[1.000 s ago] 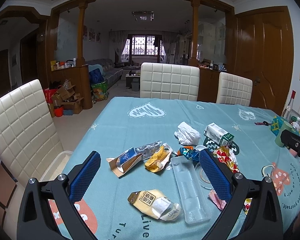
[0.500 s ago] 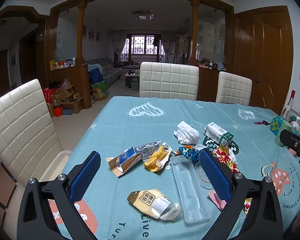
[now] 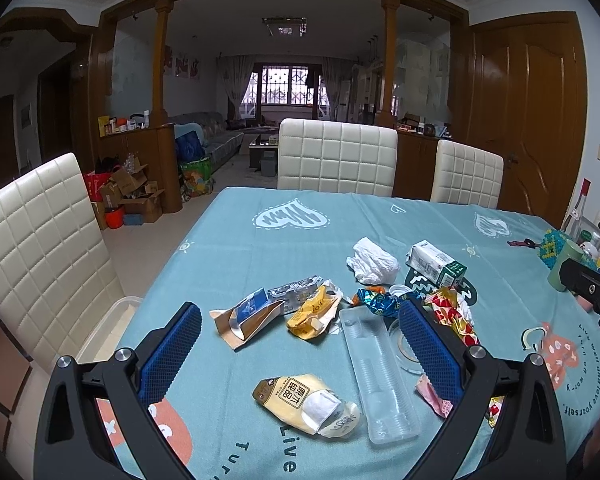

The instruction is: Collect trash

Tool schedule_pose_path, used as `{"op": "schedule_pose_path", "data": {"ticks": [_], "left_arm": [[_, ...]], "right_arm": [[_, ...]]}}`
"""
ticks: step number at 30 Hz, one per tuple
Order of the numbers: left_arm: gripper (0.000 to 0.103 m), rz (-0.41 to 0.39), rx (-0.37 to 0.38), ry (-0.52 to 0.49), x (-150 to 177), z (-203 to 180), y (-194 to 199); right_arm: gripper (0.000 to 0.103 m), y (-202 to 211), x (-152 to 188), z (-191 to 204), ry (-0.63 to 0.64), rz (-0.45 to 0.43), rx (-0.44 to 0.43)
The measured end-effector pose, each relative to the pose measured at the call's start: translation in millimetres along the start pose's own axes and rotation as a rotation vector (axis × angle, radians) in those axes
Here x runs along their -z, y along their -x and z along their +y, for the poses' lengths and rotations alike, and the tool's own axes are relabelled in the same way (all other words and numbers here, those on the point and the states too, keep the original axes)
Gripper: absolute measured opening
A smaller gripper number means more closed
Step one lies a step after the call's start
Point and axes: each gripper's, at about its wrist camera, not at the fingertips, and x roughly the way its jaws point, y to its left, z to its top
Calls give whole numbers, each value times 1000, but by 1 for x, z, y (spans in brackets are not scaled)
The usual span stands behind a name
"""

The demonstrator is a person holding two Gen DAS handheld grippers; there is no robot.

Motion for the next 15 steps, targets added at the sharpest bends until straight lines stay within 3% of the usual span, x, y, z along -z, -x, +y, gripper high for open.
{"op": "schedule_pose_path", "data": {"ticks": [15], "left_arm": [[96, 34, 5, -6, 7, -1, -9]], "right_arm": [[100, -9, 4, -6, -12, 30, -1]]}}
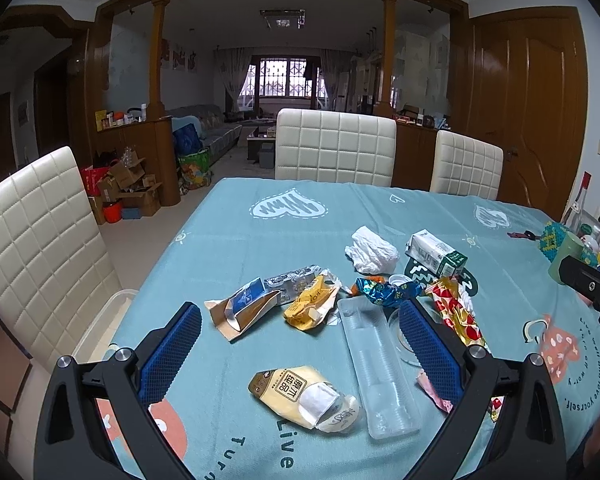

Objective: Collect trash
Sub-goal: 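Grasp the cream wrapper with left tool while right tool grasps the striped wrapper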

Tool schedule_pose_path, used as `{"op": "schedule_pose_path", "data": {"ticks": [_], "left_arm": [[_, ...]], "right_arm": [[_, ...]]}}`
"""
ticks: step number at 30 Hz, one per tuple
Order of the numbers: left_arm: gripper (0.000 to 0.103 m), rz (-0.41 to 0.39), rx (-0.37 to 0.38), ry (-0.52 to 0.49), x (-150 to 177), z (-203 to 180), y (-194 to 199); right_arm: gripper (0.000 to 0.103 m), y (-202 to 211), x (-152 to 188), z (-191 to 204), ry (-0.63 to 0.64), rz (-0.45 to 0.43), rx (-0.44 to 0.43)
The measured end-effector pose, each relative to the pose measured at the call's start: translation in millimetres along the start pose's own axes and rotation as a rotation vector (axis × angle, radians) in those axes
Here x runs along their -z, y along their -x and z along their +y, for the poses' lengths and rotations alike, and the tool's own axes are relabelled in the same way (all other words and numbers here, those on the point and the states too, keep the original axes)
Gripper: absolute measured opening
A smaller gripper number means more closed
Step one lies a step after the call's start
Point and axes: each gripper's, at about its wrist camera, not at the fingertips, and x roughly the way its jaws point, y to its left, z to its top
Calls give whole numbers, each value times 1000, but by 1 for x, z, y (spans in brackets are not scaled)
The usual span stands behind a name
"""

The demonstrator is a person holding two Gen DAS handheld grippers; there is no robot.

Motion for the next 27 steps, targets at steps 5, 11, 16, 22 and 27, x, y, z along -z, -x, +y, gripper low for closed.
{"op": "schedule_pose_path", "data": {"ticks": [5, 11, 16, 22, 27], "left_arm": [[97, 93, 15, -22, 13, -2, -17], [96, 246, 34, -36, 45, -2, -47], [96, 332, 40, -16, 64, 3, -65], [96, 370, 42, 55, 69, 20, -75], [96, 360, 45, 66, 65, 21, -79]], "right_arm": [[100, -17, 11, -3, 16, 44, 3], [100, -45, 38, 3, 83, 150, -2], [100, -59, 57, 10, 113, 213, -28], [100, -65, 62, 11, 116, 224, -19], [100, -64, 49, -9, 9, 168, -11]]}}
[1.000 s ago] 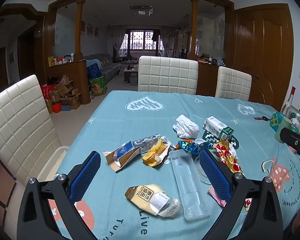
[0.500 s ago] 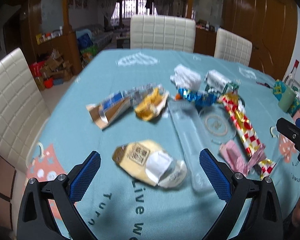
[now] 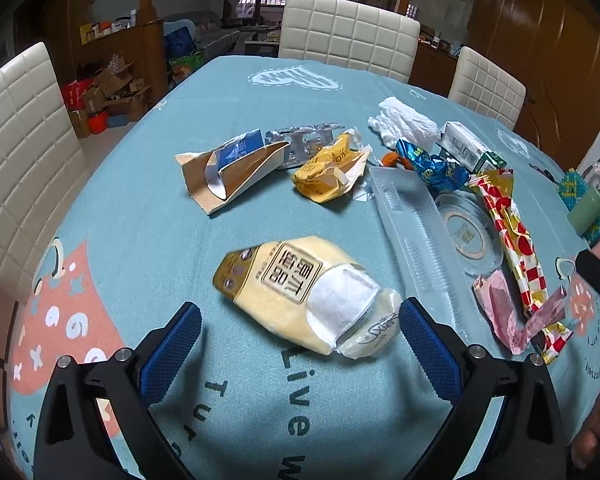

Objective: Collect trash
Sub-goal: 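Grasp the cream wrapper with left tool while right tool grasps the striped wrapper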

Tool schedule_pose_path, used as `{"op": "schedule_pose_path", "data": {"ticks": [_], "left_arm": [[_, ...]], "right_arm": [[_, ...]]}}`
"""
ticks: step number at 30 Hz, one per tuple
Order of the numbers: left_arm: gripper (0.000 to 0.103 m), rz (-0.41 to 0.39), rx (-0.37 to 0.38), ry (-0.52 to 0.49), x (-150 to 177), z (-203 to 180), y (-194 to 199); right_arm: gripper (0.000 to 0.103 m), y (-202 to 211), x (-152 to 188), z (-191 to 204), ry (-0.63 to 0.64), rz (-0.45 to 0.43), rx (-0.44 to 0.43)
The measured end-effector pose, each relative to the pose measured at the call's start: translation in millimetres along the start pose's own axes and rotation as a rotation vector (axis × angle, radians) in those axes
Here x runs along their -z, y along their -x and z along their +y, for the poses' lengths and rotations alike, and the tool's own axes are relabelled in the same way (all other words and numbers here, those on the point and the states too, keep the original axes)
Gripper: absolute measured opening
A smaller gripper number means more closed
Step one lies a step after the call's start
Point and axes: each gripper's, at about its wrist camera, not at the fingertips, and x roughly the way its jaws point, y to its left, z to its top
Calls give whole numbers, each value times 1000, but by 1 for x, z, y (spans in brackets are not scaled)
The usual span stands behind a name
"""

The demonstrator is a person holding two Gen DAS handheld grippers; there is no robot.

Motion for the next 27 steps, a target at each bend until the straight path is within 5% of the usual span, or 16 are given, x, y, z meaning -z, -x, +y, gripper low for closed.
{"op": "schedule_pose_path", "data": {"ticks": [3, 7, 10, 11, 13, 15, 16, 17, 21, 27], "left_arm": [[96, 2, 3, 2, -6, -1, -5], [96, 37, 1, -2, -9, -2, -16], [94, 54, -5, -6, -10, -2, -22], [87, 48, -12, -15, -10, -3, -21], [73, 37, -29, -33, -10, -5, -21], [48, 26, -45, -60, -10, -7, -19], [44, 25, -45, -67, -10, -7, -19], [33, 26, -40, -74, -10, -7, -19], [20, 20, 12, -70, -11, -5, -15], [19, -39, 18, -80, -13, -4, 2]], "right_arm": [[97, -14, -6, -5, -9, 12, 20], [72, -54, -1, -12, -25, 162, -15], [65, -71, 6, -15, -56, 225, -84], [61, -73, 6, -15, -64, 227, -104], [33, -72, 5, -12, -45, 222, -124], [23, -71, 4, -9, -31, 222, -151], [19, -70, 5, -7, -21, 217, -153], [17, -67, 5, -4, -5, 206, -149], [14, -54, 3, 6, 43, 158, -123], [13, -31, -6, 8, 66, 72, -78]]}}
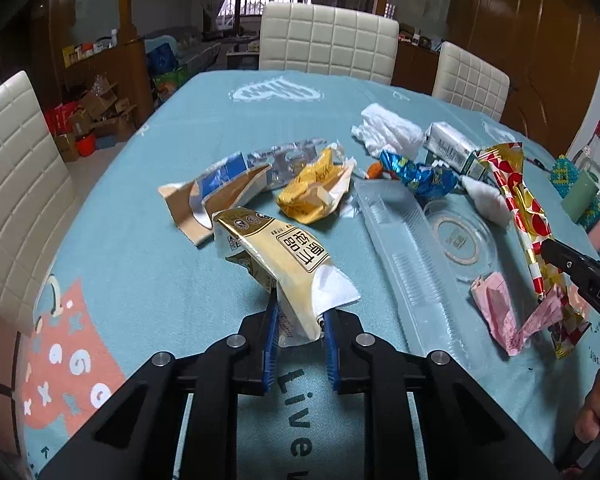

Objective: Collect trash
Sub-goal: 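Grasp the cream wrapper with left tool while right tool grasps the striped wrapper, then carry both wrappers to the clear bin and release them inside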

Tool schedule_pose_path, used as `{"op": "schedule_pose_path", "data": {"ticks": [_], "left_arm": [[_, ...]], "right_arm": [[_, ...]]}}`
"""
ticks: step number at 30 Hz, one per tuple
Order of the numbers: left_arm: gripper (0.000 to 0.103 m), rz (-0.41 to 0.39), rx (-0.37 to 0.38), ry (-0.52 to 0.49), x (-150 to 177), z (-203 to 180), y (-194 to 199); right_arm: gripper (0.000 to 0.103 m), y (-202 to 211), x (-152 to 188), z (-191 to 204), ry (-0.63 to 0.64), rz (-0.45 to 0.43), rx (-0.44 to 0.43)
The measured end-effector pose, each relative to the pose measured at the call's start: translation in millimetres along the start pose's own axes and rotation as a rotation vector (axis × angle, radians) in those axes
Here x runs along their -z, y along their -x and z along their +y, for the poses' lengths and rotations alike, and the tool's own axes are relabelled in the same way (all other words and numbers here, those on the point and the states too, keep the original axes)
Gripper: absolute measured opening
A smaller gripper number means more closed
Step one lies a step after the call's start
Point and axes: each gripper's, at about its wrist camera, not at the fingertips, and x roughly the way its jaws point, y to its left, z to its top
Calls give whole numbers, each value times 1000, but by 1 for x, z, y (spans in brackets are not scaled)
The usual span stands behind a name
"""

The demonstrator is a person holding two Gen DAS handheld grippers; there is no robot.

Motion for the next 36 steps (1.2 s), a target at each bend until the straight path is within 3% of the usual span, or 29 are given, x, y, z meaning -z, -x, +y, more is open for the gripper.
{"op": "schedule_pose_path", "data": {"ticks": [7, 13, 24, 32, 34, 35, 36], "left_arm": [[19, -103, -30, 19, -16, 19, 27], [19, -137, -90, 92, -24, 61, 38], [19, -115, -193, 250, -26, 171, 36], [19, -92, -244, 295, -32, 233, 25], [22, -94, -216, 295, -35, 243, 21], [31, -93, -220, 293, -36, 246, 19], [60, -101, -235, 293, -36, 249, 18]], "right_arm": [[13, 11, -19, 11, 33, -45, 2], [13, 6, -34, 50, 92, -31, -79], [13, -19, -66, 179, 241, -6, -295], [13, -45, -77, 270, 338, 25, -380], [13, -49, -78, 282, 348, 29, -385], [13, -53, -78, 289, 356, 31, -383], [13, -55, -79, 294, 362, 32, -380]]}}
